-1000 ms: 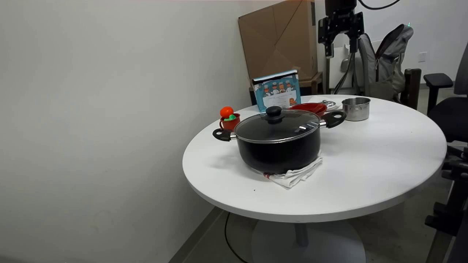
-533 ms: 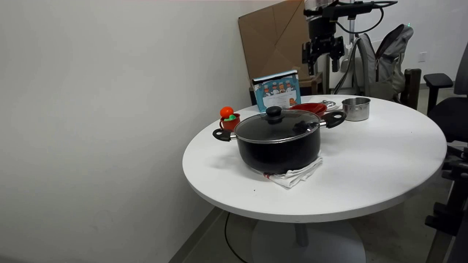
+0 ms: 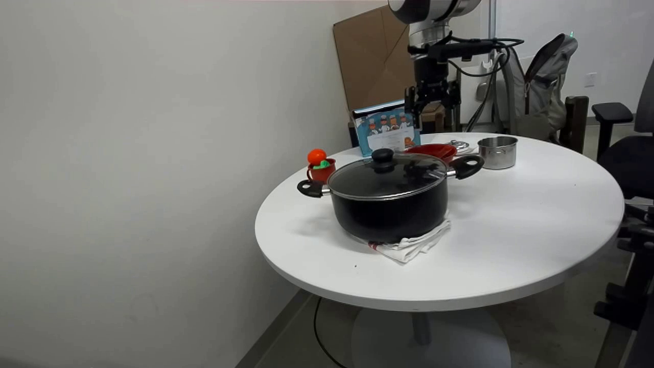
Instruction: Put a spoonful of the things in the red bowl into the small pot, then cover it and then uncover the big pot
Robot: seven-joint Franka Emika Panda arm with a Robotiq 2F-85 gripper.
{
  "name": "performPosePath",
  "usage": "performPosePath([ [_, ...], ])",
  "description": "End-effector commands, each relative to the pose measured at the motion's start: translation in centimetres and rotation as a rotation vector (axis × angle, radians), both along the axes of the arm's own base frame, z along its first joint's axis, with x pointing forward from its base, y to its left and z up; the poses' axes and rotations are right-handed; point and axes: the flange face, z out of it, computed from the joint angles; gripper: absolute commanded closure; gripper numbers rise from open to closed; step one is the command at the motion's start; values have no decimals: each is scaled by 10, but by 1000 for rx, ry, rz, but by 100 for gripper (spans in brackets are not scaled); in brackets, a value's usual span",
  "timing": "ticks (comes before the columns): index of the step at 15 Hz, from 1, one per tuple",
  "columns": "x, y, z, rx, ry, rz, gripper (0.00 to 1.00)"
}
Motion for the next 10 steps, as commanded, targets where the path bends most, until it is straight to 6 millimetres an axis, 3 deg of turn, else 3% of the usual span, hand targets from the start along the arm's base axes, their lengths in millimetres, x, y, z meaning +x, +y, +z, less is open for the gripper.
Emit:
performPosePath([
  [1, 19, -2, -25, 16, 15, -31, 0],
  [10, 20, -9, -68, 42, 80, -109, 0],
])
